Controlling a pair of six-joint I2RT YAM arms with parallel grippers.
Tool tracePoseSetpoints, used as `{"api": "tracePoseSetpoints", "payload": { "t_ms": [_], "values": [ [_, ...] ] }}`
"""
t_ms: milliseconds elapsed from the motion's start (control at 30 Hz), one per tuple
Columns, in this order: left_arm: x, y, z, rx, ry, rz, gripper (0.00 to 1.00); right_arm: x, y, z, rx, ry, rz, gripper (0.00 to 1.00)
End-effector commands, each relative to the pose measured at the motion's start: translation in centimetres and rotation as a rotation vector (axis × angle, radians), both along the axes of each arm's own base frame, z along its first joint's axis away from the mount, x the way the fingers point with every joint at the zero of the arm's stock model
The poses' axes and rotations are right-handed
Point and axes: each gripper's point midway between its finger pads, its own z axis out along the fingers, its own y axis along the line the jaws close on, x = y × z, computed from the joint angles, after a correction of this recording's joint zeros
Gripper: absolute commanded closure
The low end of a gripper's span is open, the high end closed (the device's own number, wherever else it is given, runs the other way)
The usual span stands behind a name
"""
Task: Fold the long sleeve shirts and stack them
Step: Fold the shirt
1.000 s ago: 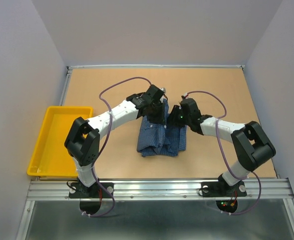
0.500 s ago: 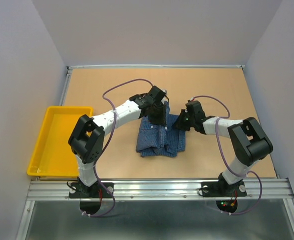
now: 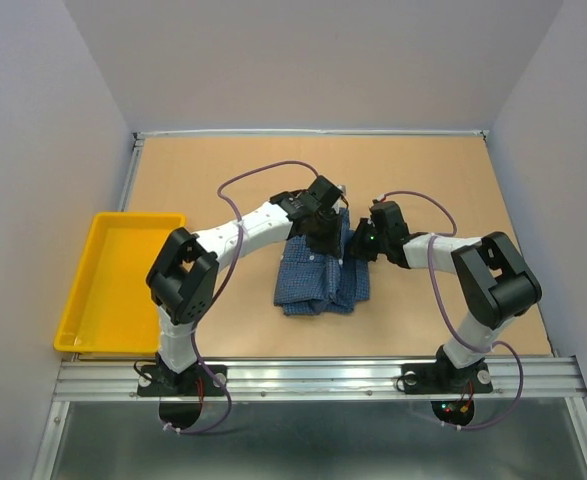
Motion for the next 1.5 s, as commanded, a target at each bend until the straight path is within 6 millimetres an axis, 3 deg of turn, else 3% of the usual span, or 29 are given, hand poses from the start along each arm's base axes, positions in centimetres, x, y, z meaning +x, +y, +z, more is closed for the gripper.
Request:
{"api": "tracePoseSetpoints", "payload": {
  "t_ms": [0,67,100,233,400,467,533,633,667,767,800,933,1067,1133,1267,1333,1367,1433,1467],
  "values": [
    [-0.7,-2.0,4.4,-0.127,-0.048,-0.056,0.66,0.0,-0.2,-0.6,-0.019,0.002,0.005,0.89],
    [-0.8,-2.0,5.2,-0.156,-0.062,-0.052,0.54,0.0,-0.2,-0.5,-0.016,0.002,0.004,0.89],
    [-0.8,-1.9,5.5,-0.160,-0.069,-0.046,0.39,0.0,-0.3,-0.5,-0.018,0.001,0.001,0.89],
    [0.1,-1.3,7.0,-0.159,-0.108,0.006,0.22,0.2,-0.4,0.1,-0.022,-0.020,-0.004,0.86],
    [1.1,-0.7,9.0,-0.199,-0.148,0.060,0.21,0.6,-1.1,2.1,-0.050,-0.082,-0.018,0.83],
    [1.4,0.0,10.4,-0.227,-0.175,0.085,0.22,1.3,-1.9,3.7,-0.095,-0.124,-0.037,0.80],
    [1.6,0.8,11.4,-0.242,-0.194,0.105,0.23,1.3,-3.3,4.0,-0.161,-0.118,-0.063,0.77],
    [1.8,2.5,11.4,-0.241,-0.206,0.137,0.27,2.0,-5.4,6.3,-0.244,-0.165,-0.106,0.73],
    [1.7,3.0,10.5,-0.229,-0.201,0.144,0.28,2.1,-5.8,7.6,-0.259,-0.196,-0.106,0.73],
    [1.6,4.5,10.0,-0.226,-0.201,0.163,0.31,2.2,-6.4,10.3,-0.284,-0.231,-0.108,0.72],
    [1.6,5.2,8.8,-0.209,-0.189,0.175,0.32,1.9,-6.4,11.6,-0.278,-0.250,-0.096,0.72],
    [0.6,6.4,6.5,-0.191,-0.168,0.179,0.33,1.5,-3.4,16.1,-0.131,-0.311,0.004,0.72],
    [-0.5,6.9,3.7,-0.175,-0.138,0.151,0.34,0.7,0.7,18.3,0.021,-0.304,0.119,0.69],
    [-0.9,6.8,2.8,-0.176,-0.121,0.139,0.34,0.4,2.3,18.0,0.066,-0.304,0.154,0.68],
    [-1.7,6.4,1.6,-0.186,-0.088,0.114,0.35,0.2,3.4,13.8,0.130,-0.213,0.154,0.67],
    [-2.1,6.5,1.2,-0.186,-0.084,0.109,0.35,0.0,3.2,11.3,0.121,-0.170,0.129,0.67],
    [-2.1,6.7,1.4,-0.188,-0.093,0.113,0.35,-0.6,2.3,8.8,0.082,-0.129,0.102,0.68],
    [-2.5,7.2,1.0,-0.178,-0.090,0.115,0.35,-0.6,1.2,6.7,0.051,-0.113,0.071,0.68],
    [-2.8,7.5,1.0,-0.182,-0.096,0.118,0.35,-1.6,0.1,4.5,0.023,-0.073,0.059,0.69]
  ]
}}
